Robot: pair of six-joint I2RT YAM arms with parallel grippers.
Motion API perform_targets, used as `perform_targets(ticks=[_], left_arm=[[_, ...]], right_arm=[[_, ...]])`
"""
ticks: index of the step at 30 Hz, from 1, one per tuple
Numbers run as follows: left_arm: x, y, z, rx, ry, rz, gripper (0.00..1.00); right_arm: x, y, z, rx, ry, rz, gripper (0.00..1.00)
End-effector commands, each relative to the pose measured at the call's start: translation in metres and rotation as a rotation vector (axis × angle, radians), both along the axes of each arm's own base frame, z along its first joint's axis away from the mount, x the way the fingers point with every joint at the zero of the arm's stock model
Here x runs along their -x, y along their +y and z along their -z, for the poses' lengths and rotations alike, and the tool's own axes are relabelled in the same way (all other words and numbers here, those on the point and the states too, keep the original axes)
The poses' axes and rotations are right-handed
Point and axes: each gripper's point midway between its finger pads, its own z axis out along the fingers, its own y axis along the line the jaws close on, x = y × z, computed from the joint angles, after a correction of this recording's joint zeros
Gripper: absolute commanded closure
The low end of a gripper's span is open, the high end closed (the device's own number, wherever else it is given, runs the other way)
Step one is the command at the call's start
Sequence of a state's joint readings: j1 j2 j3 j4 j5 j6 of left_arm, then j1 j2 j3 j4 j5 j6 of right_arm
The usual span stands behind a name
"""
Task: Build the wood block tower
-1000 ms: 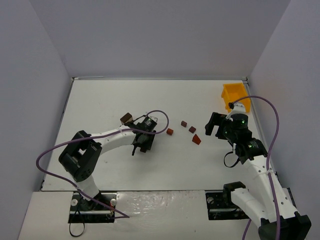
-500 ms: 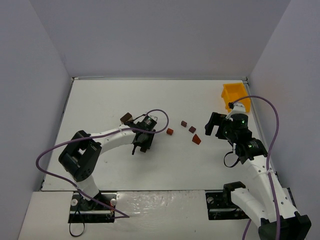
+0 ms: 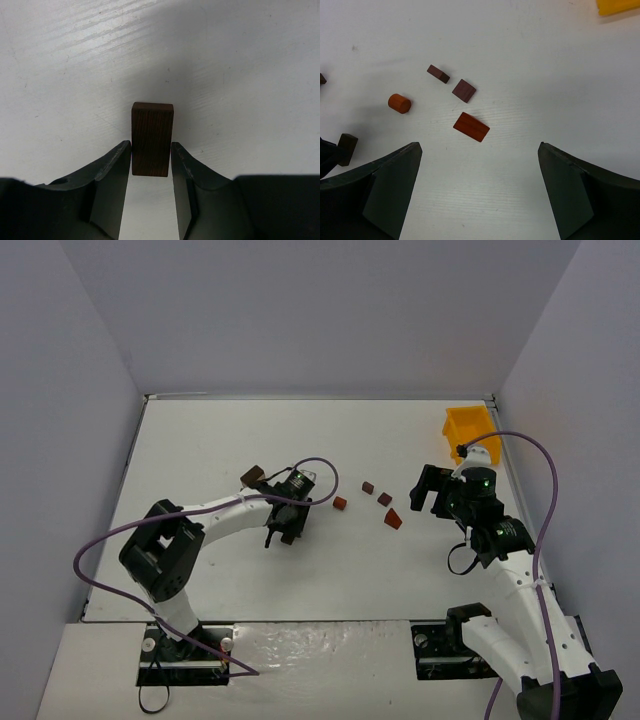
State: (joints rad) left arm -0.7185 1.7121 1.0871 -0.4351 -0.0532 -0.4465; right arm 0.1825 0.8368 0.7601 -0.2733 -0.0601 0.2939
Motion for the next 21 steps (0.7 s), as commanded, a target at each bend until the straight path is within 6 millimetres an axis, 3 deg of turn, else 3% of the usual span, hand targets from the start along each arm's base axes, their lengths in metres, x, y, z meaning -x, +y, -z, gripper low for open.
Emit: perform_targets(ticks=[1, 13, 17, 21], left_arm=[[-0.013, -0.007, -0.016, 0.023, -0.037, 0.002, 0.65], [-0.015, -0.009, -0.018, 0.023, -0.041, 0.012, 0.67], [-0.014, -0.007, -0.021, 0.016, -0.042, 0.016, 0.89], [-0.017, -0.004, -0.045, 0.022, -0.085, 0.044, 1.00]], right_arm=[[-0.008, 0.000, -0.013, -0.004, -0.054, -0.001, 0.00], [-0.008, 0.000, -0.012, -0.001, -0.051, 0.002, 0.00], [-0.008, 0.000, -0.012, -0.002, -0.051, 0.001, 0.00], [-0.009, 0.000, -0.014, -0.001, -0.056, 0.001, 0.00]])
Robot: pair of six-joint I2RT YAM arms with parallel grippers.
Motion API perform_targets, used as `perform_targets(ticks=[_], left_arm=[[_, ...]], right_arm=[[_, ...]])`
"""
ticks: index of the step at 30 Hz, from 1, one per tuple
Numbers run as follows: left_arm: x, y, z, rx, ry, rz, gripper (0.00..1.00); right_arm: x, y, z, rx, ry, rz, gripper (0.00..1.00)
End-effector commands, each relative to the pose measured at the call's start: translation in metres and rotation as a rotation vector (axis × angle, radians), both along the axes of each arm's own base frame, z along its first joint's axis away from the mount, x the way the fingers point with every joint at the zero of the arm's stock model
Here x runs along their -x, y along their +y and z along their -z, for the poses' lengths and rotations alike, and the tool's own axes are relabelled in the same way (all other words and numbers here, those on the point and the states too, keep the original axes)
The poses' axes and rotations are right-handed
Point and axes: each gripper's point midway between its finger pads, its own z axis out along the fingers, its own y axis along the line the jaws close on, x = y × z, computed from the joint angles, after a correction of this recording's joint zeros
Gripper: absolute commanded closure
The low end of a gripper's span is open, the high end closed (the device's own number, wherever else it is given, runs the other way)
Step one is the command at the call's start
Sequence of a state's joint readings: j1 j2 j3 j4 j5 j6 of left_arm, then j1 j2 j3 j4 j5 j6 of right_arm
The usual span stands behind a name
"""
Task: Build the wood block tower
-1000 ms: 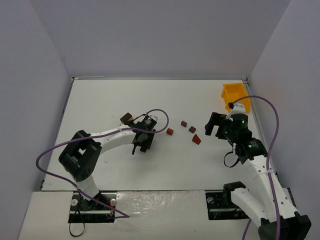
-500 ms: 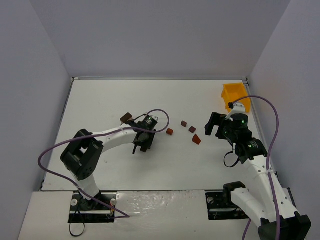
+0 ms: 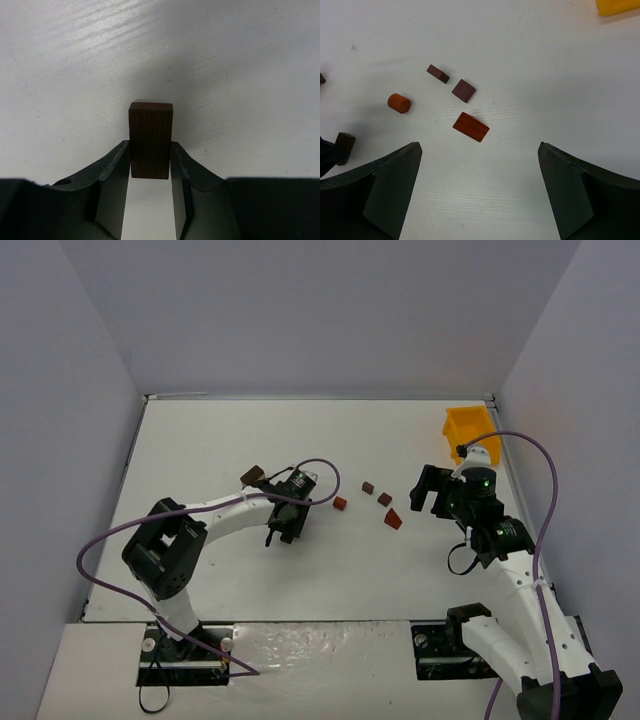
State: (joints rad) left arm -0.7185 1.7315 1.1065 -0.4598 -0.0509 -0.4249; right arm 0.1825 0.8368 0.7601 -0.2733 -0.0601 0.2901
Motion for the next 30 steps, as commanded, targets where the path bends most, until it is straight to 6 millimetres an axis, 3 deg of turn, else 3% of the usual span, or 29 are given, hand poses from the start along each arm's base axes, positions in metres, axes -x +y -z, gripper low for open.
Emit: perform_targets(ticks=[1, 8, 12, 23, 30], left_arm=[[-0.019, -0.005, -0.055, 0.048, -0.113, 0.043, 1.00], [-0.041, 0.021, -0.130, 0.001, -0.225, 0.238, 1.00], [-0.068, 0.054, -0.152, 0.039, -0.264, 0.265, 1.00], [-0.124, 0.097, -0.151, 0.030, -0.243, 0.333, 1.00], [-0.131, 0.098, -0.129, 0.037, -0.195, 0.354, 1.00]], right_arm=[[-0.009, 0.000, -0.015, -0.004, -0.055, 0.003, 0.00], [-0.013, 0.004, -0.024, 0.010, -0.073, -0.039, 0.00], [-0.016, 0.006, -0.032, 0.020, -0.089, -0.065, 0.00], [-0.014, 0.016, -0.037, 0.016, -0.102, -0.134, 0.00], [-0.013, 0.016, -0.037, 0.025, -0.109, -0.153, 0.00]])
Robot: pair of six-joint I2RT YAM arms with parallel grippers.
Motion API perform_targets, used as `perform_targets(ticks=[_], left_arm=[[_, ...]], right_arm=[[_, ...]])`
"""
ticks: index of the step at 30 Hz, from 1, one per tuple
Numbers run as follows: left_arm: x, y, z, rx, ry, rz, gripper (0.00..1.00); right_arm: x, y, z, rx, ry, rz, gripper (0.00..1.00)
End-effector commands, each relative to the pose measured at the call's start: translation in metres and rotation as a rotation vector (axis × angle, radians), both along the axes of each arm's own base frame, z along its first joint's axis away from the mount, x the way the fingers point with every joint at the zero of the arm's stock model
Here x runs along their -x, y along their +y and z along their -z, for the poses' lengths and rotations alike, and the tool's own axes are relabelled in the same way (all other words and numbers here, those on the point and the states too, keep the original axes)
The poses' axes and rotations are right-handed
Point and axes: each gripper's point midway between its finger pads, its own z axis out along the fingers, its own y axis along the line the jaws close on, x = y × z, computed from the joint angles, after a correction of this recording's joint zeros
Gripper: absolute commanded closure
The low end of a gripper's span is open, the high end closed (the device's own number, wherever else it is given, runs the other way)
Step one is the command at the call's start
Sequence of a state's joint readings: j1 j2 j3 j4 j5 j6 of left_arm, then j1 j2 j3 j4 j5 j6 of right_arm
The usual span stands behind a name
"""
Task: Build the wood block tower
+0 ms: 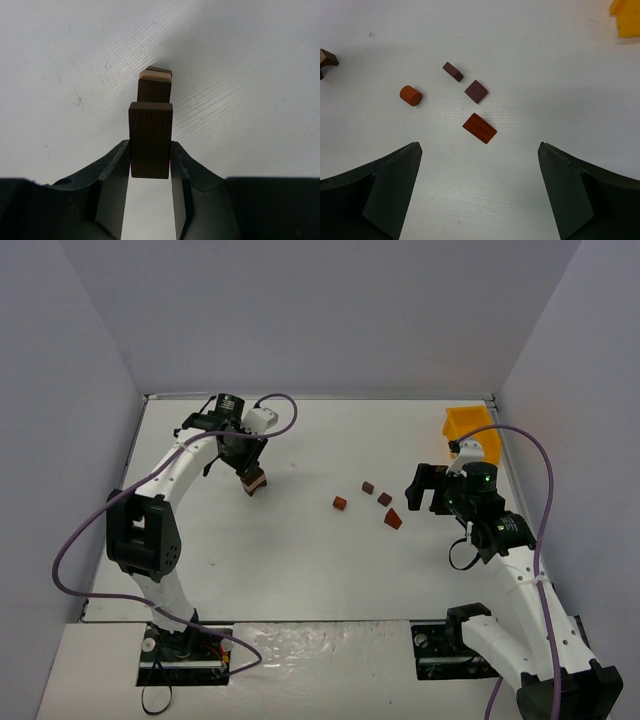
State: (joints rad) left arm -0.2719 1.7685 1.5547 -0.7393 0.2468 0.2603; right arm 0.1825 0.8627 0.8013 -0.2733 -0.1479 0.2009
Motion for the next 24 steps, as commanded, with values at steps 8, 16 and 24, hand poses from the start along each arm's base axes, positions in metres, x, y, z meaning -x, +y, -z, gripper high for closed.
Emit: perform_targets(ticks=[8, 16, 24], left_arm=[[-0.016, -0.004, -0.015, 0.011, -0.067, 0.072, 1.00], [-0.020, -0.003, -0.007, 0.002, -0.060, 0.064, 1.00], [-0.024, -0.004, -0.007, 0.003, -0.066, 0.055, 1.00]], right_arm=[[-0.009, 0.005, -0.022, 0.001, -0.076, -0.042, 0.00], [-0.010, 0.005, -0.019, 0.001, -0.068, -0.040, 0.00], [-0.010, 0.005, -0.017, 0.004, -0.062, -0.043, 0.00]])
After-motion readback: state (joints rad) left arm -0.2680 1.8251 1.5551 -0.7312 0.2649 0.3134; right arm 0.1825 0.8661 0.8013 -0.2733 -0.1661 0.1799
